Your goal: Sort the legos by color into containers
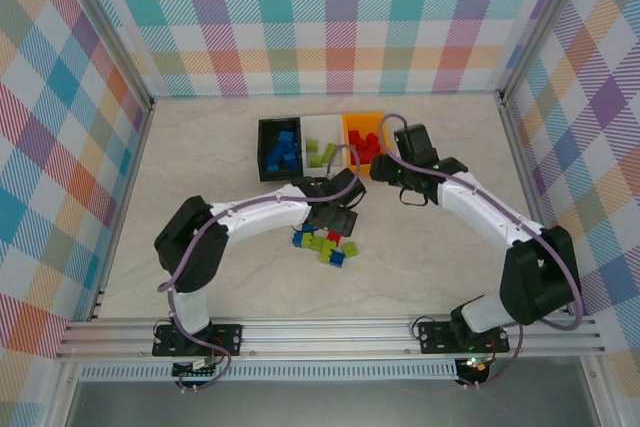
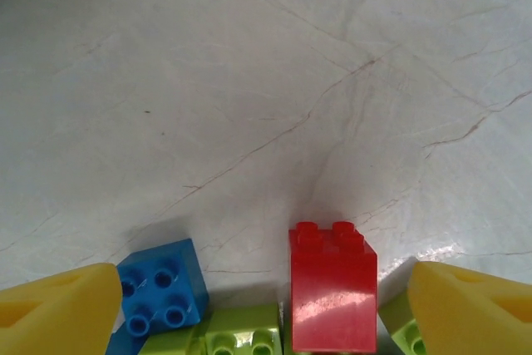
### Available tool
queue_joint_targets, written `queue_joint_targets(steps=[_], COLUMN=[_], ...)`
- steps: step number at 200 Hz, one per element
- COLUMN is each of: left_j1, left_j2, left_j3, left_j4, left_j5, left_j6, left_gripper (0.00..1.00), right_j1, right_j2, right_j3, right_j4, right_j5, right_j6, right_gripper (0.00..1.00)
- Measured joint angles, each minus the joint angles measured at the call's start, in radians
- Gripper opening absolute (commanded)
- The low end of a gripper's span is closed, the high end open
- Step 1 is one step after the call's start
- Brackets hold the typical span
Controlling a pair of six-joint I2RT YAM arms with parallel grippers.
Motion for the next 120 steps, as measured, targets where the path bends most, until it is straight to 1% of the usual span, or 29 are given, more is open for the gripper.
queue_joint_targets(steps=[26, 43, 66, 86, 120], left_j1=[-0.003, -0.005, -0.011, -0.017, -0.030], left_j2=[0.064, 0.104, 0.124, 0.128, 0.135], left_j3=[0.058, 0.093, 0.122, 0.126, 0.130], left_j4=[-0.053, -0.072, -0.084, -0.105, -0.113], left_j5=[0.000, 0.001, 0.003, 0.005, 0.016], left_j6=[0.034, 0.051, 0.061, 0.067, 0.068], left_gripper=[0.72, 0.68, 0.68, 0.74, 0.75], right_j1=[0.000, 0.000, 0.000, 0.000, 0.000], right_j2=[-0.051, -0.077, -0.103, -0.108, -0.108], right_j3=[-0.042, -0.047, -0.053, -0.054, -0.054], right_j4=[-0.001, 0.002, 0.002, 0.002, 0.002], right_j5=[0.003, 0.011, 0.024, 0.031, 0.037], right_j6=[0.003, 0.003, 0.003, 0.003, 0.003], right_gripper=[0.60, 0.59, 0.60, 0.60, 0.60])
